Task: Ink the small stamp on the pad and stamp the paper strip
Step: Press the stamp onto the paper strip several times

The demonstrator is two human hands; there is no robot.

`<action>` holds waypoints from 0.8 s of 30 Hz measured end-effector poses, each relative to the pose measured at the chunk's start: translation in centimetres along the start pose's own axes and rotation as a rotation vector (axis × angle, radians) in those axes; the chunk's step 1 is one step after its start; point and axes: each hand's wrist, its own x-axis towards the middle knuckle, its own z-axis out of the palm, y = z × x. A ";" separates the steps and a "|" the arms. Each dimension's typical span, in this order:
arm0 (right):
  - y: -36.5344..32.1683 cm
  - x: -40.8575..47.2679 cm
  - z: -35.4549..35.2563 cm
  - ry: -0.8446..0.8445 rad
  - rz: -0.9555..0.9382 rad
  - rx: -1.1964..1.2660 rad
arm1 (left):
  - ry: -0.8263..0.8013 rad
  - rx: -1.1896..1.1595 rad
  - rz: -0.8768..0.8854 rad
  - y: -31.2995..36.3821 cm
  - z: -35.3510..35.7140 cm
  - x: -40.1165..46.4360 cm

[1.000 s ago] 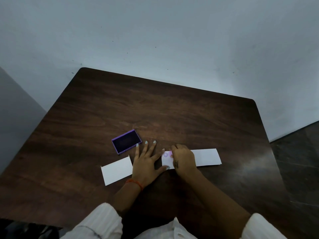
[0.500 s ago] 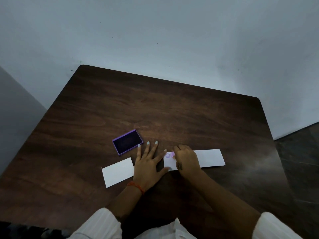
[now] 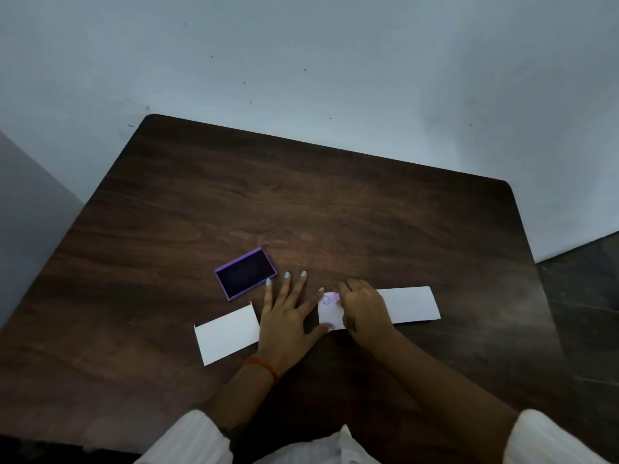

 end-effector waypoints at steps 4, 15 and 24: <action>0.1 0.2 -0.1 -0.021 -0.013 -0.017 | 0.001 0.004 -0.006 -0.1 0.1 0.0; -0.2 0.6 -1.5 -0.123 0.083 0.034 | -0.033 0.009 -0.012 0.1 -0.3 0.1; 1.3 -2.1 -2.2 0.296 0.475 1.115 | -0.025 -0.086 -0.027 0.0 -1.9 -0.1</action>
